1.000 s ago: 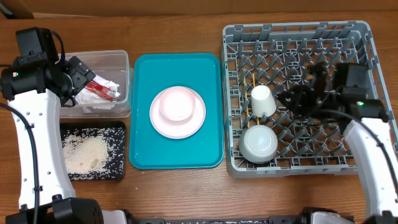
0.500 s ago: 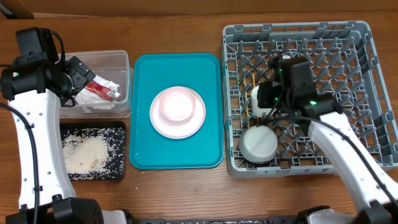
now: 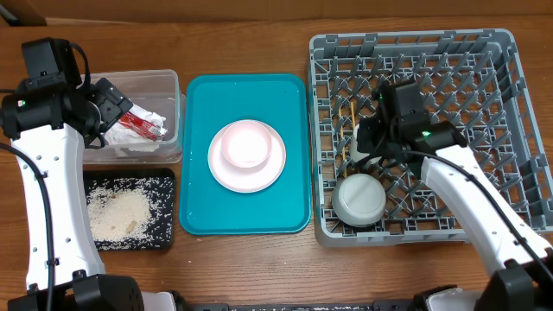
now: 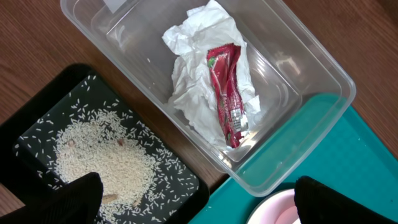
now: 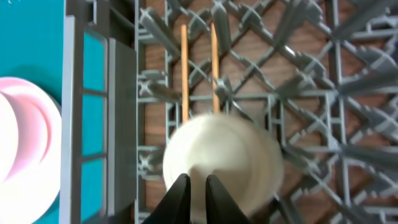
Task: Sort waste into correct bins and load items into the dishwasher
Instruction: 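Withdraw the right gripper and move it left to the pink plate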
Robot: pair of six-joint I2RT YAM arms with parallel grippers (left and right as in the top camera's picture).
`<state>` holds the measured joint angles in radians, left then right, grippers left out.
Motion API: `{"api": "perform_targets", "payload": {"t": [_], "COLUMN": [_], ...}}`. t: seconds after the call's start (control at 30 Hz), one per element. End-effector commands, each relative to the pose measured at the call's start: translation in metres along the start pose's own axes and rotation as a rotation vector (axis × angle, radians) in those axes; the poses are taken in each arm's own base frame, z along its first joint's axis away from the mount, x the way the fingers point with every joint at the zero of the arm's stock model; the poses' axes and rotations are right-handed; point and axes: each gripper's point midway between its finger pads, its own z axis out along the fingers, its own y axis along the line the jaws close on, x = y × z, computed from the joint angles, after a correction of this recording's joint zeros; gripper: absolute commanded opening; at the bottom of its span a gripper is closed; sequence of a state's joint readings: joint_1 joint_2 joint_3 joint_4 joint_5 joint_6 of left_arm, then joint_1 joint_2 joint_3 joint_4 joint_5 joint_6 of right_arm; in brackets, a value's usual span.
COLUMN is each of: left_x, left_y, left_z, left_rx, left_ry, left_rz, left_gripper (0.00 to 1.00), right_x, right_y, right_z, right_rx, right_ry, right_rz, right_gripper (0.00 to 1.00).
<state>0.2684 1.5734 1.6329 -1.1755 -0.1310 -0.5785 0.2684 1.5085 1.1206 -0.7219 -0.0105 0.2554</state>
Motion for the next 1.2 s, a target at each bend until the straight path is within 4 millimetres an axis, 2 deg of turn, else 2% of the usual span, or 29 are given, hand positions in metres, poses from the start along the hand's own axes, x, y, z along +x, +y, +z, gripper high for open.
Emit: {"api": "perform_targets", "payload": {"t": [0.0, 0.17, 0.27, 0.43, 0.53, 0.63, 0.77, 0.9, 1.07, 1.17], "left_x": [-0.003, -0.003, -0.003, -0.003, -0.003, -0.003, -0.003, -0.003, -0.003, -0.003], "left_y": [-0.005, -0.005, -0.005, -0.005, -0.005, -0.005, -0.005, -0.005, -0.005, -0.005], "left_z": [-0.004, -0.004, -0.004, -0.004, -0.004, -0.004, -0.004, -0.004, -0.004, -0.004], "left_rx": [0.013, 0.013, 0.013, 0.013, 0.013, 0.013, 0.013, 0.013, 0.013, 0.013], "left_ry": [-0.012, -0.012, -0.012, -0.012, -0.012, -0.012, -0.012, -0.012, -0.012, -0.012], "left_rz": [-0.016, -0.016, -0.016, -0.016, -0.016, -0.016, -0.016, -0.016, -0.016, -0.016], "left_gripper": [1.0, 1.0, 1.0, 1.0, 1.0, 1.0, 1.0, 1.0, 1.0, 1.0], "right_x": [-0.012, -0.012, -0.014, -0.022, -0.028, -0.03, -0.036, -0.034, -0.047, -0.053], "right_y": [0.001, 0.002, 0.016, 0.08, 0.111, 0.142, 0.181, 0.223, 0.264, 0.283], "right_z": [-0.026, -0.038, -0.04, -0.058, -0.066, -0.073, -0.081, -0.085, -0.076, -0.055], "right_rx": [0.001, -0.009, -0.084, -0.424, -0.491, -0.51, -0.464, -0.481, -0.451, -0.407], "right_ry": [-0.065, -0.08, -0.08, -0.095, -0.156, -0.227, -0.365, -0.384, -0.337, -0.272], "right_rz": [0.011, 0.011, 0.005, -0.051, -0.124, -0.199, -0.286, -0.416, -0.562, -0.644], "right_gripper": [0.12, 0.12, 0.13, 0.14, 0.14, 0.15, 0.22, 0.25, 0.27, 0.29]}}
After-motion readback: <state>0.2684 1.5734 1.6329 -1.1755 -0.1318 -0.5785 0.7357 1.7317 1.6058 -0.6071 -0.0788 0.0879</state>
